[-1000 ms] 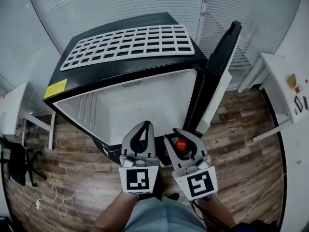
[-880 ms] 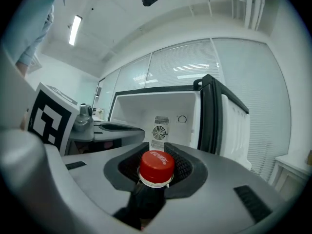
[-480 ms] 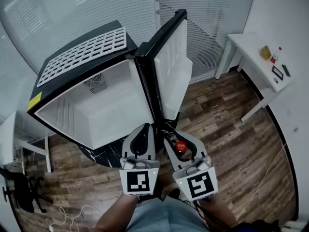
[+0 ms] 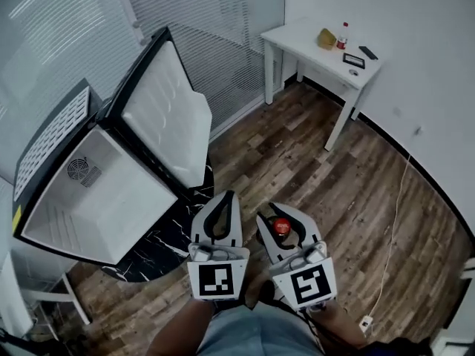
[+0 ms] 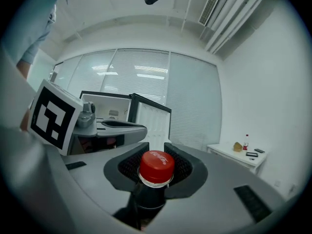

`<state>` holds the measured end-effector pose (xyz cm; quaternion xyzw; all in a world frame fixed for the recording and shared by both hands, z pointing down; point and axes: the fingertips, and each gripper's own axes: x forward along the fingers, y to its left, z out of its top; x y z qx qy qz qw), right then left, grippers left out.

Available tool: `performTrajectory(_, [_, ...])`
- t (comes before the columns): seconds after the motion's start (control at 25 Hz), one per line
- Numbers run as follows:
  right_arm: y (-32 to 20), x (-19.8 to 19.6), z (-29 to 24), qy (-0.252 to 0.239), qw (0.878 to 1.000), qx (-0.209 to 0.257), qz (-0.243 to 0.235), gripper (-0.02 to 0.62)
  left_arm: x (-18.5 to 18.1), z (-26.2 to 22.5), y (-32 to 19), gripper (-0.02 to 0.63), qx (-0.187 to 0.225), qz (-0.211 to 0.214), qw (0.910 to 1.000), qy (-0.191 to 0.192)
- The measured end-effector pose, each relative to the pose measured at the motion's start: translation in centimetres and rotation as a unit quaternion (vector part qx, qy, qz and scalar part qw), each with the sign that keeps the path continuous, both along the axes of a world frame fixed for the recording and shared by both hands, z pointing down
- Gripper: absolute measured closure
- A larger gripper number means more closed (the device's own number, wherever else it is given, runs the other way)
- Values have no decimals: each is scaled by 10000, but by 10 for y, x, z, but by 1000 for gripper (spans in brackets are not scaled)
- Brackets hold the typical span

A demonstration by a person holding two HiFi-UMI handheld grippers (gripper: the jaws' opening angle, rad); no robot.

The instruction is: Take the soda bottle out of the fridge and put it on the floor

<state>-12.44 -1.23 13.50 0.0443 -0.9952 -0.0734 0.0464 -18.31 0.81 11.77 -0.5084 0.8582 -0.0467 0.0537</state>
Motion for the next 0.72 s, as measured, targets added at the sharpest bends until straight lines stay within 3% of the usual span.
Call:
performTrajectory(0.2, [-47,60,8,72,9961,-18,877,488,57,5,-54,588,-92,855,9963,-4])
performTrajectory(0.4, [-82,117,18,147,9845,-131,1744,488,112,11,-96,588,-140,1658,9860,45])
performTrajectory(0.72, [-113,183,23,199,9613,-190,2742,488,171,18,-132,588,-183,2507,9677,178])
